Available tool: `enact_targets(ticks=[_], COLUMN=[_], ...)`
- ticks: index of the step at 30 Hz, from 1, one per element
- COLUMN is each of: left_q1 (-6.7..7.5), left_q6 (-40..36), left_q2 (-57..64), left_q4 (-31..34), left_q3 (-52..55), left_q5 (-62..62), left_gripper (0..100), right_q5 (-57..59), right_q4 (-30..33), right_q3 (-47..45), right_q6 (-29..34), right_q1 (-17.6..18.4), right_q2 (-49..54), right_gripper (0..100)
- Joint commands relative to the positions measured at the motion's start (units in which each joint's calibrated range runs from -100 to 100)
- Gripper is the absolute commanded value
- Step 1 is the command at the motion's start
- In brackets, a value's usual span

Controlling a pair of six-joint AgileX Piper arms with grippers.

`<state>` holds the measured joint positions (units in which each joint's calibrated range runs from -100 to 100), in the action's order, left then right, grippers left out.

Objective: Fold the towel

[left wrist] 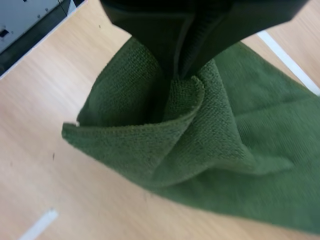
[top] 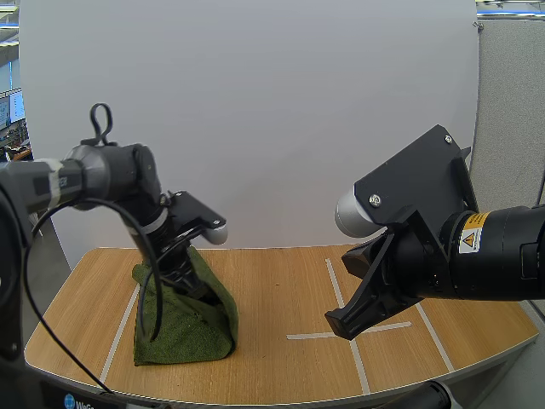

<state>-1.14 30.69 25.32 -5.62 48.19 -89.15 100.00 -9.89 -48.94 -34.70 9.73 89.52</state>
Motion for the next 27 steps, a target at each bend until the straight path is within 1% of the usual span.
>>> enact_targets(ticks=[1,3,10,15,18,22,25,27], left_q1=[-1.72,-3.20,-9.13,-13.32,-15.40,-17.75,-18.82,-19.26], left_q6=[2.00,3.41,10.04,13.81,16.27,19.32,20.58,20.58], left_q2=[0.90,0.90,4.35,8.04,9.40,10.85,10.86,10.86], left_q4=[-1.31,-2.30,-4.80,-4.80,-5.32,-7.85,-9.60,-9.99], left_q3=[2.86,4.34,7.75,7.91,7.91,7.91,7.91,7.91], left_q5=[-0.78,0.09,2.06,0.27,-1.70,-0.43,1.10,2.29], left_gripper=[0,0,0,0,0,0,0,0], right_q5=[0.00,0.00,0.00,0.00,0.00,0.00,0.00,0.00], right_q4=[-1.08,-1.49,-2.05,-2.53,-2.64,-2.75,-2.75,-2.75], right_q3=[-0.15,-0.15,-0.15,-0.15,-0.15,-0.15,-0.15,-0.15], right_q6=[-0.51,-1.09,-1.03,-1.03,-1.03,-1.03,-1.03,-1.03], right_q1=[0.11,0.11,0.11,0.11,0.11,0.11,0.11,0.11], right_q2=[0.30,0.30,0.30,0.30,0.30,0.30,0.30,0.30], right_gripper=[0,0,0,0,0,0,0,0])
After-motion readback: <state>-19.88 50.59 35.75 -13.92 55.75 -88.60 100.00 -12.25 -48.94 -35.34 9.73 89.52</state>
